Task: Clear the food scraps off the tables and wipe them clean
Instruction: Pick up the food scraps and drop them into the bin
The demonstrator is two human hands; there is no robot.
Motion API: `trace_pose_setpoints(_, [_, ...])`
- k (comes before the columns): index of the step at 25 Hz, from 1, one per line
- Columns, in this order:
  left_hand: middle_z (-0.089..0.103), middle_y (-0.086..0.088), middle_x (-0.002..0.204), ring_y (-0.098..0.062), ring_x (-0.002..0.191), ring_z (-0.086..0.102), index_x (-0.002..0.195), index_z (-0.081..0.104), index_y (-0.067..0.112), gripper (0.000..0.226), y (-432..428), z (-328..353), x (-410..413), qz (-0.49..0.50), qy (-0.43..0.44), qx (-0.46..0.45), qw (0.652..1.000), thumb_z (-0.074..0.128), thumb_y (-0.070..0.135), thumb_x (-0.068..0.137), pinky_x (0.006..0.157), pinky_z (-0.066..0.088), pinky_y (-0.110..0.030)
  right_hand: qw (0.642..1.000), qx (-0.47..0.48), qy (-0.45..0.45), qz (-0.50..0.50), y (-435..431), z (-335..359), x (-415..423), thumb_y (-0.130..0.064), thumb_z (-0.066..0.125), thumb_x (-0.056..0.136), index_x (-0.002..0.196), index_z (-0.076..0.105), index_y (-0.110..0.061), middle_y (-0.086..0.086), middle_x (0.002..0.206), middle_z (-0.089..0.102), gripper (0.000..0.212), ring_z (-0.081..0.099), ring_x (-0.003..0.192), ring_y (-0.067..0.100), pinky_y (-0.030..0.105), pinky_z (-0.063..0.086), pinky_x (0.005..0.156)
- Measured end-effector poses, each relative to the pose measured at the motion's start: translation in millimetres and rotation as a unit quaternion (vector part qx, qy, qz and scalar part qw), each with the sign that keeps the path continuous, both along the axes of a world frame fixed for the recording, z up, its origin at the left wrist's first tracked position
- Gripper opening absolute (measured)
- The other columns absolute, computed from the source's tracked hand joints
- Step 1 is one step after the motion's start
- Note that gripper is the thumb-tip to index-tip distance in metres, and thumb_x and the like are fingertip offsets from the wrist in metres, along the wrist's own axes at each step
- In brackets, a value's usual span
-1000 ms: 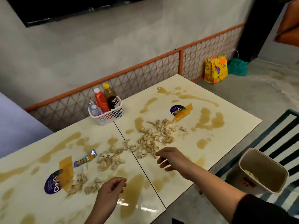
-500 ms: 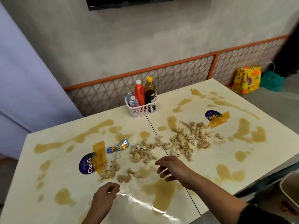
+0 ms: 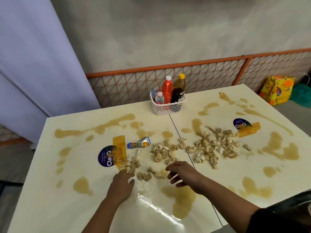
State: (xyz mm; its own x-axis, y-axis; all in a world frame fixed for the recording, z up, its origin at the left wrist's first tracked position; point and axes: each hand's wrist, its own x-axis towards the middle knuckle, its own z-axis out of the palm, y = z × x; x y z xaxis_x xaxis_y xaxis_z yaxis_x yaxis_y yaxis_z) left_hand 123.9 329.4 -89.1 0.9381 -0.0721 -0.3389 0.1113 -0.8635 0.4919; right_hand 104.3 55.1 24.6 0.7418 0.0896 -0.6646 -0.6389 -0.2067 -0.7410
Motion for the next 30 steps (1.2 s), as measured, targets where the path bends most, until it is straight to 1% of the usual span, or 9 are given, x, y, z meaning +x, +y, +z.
trace_pose_setpoints(4, [0.041, 0.003, 0.152, -0.019, 0.141, 0.034, 0.141, 0.052, 0.028, 0.046, -5.6, -8.7, 6.0, -0.036, 0.046, 0.045, 0.997, 0.047, 0.045, 0.099, 0.113, 0.032, -0.034, 1.0, 0.004, 0.005, 0.001, 8.5, -2.8, 1.5, -0.025, 0.059, 0.098, 0.111, 0.068, -0.008, 0.007, 0.085, 0.071, 0.023, 0.064, 0.074, 0.021, 0.031, 0.047, 0.062])
trace_pose_setpoints(10, [0.046, 0.001, 0.141, -0.023, 0.129, 0.041, 0.135, 0.057, 0.031, 0.041, 1.6, -9.6, 14.7, -0.05, -0.01, 0.113, 0.992, 0.046, 0.04, 0.097, 0.102, 0.044, -0.038, 1.0, 0.0, 0.017, 0.0, 13.7, -8.4, 1.4, -0.024, 0.057, 0.098, 0.11, 0.069, -0.011, 0.005, 0.084, 0.07, 0.022, 0.064, 0.073, 0.02, 0.03, 0.047, 0.062])
trace_pose_setpoints(15, [0.044, 0.002, 0.143, -0.022, 0.128, 0.042, 0.132, 0.057, 0.025, 0.042, 7.3, -19.2, 15.7, -0.096, 0.031, 0.173, 0.98, 0.042, 0.043, 0.098, 0.1, 0.042, -0.04, 1.0, -0.006, 0.027, 0.012, 21.5, -11.4, 2.1, -0.025, 0.055, 0.1, 0.111, 0.069, -0.011, 0.005, 0.086, 0.071, 0.022, 0.064, 0.074, 0.019, 0.029, 0.048, 0.062])
trace_pose_setpoints(19, [0.043, 0.004, 0.145, -0.02, 0.131, 0.04, 0.135, 0.055, 0.03, 0.042, 10.9, -21.9, 14.0, -0.082, -0.017, 0.178, 0.98, 0.045, 0.043, 0.097, 0.1, 0.042, -0.039, 0.999, -0.014, 0.033, 0.021, 27.1, -15.0, 3.2, -0.026, 0.056, 0.099, 0.11, 0.069, -0.012, 0.005, 0.086, 0.071, 0.022, 0.064, 0.074, 0.018, 0.03, 0.048, 0.063])
trace_pose_setpoints(22, [0.04, 0.003, 0.149, -0.019, 0.136, 0.035, 0.136, 0.055, 0.032, 0.042, 18.2, -25.3, 13.6, -0.064, -0.001, 0.172, 0.983, 0.045, 0.044, 0.097, 0.105, 0.039, -0.04, 0.999, -0.017, 0.037, 0.028, 33.1, -16.5, 5.4, -0.025, 0.056, 0.099, 0.109, 0.069, -0.011, 0.005, 0.086, 0.071, 0.022, 0.063, 0.074, 0.019, 0.03, 0.048, 0.063])
trace_pose_setpoints(24, [0.046, 0.005, 0.145, -0.018, 0.134, 0.04, 0.136, 0.054, 0.028, 0.042, 21.9, -27.1, 13.3, -0.063, 0.002, 0.174, 0.983, 0.043, 0.043, 0.098, 0.104, 0.039, -0.038, 0.998, -0.018, 0.04, 0.034, 38.2, -16.9, 6.2, -0.025, 0.056, 0.099, 0.109, 0.069, -0.011, 0.005, 0.086, 0.071, 0.022, 0.064, 0.074, 0.019, 0.029, 0.048, 0.063])
trace_pose_setpoints(26, [0.054, 0.007, 0.138, -0.016, 0.128, 0.047, 0.135, 0.055, 0.027, 0.041, 22.5, -20.2, 11.0, -0.044, -0.023, 0.143, 0.988, 0.045, 0.041, 0.098, 0.101, 0.041, -0.036, 0.998, -0.019, 0.042, 0.039, 41.8, -17.2, 7.1, -0.025, 0.057, 0.099, 0.109, 0.07, -0.011, 0.005, 0.086, 0.071, 0.021, 0.064, 0.073, 0.019, 0.03, 0.048, 0.062])
trace_pose_setpoints(27, [0.058, 0.008, 0.134, -0.014, 0.124, 0.052, 0.132, 0.058, 0.028, 0.038, 22.0, -14.3, 9.8, -0.023, -0.036, 0.1, 0.994, 0.049, 0.04, 0.097, 0.1, 0.043, -0.034, 0.998, -0.02, 0.043, 0.041, 43.1, -17.4, 7.6, -0.025, 0.057, 0.099, 0.108, 0.07, -0.011, 0.005, 0.086, 0.072, 0.022, 0.064, 0.074, 0.019, 0.03, 0.048, 0.063])
trace_pose_setpoints(30, [0.072, 0.016, 0.103, 0.001, 0.095, 0.065, 0.107, 0.073, 0.03, 0.018, 10.9, 17.3, 3.8, 0.067, -0.054, -0.112, 0.99, 0.067, 0.028, 0.09, 0.086, 0.053, -0.021, 0.999, -0.004, 0.043, 0.026, 46.6, -22.1, 8.8, -0.027, 0.057, 0.098, 0.109, 0.07, -0.009, 0.007, 0.09, 0.069, 0.024, 0.063, 0.076, 0.02, 0.031, 0.05, 0.068])
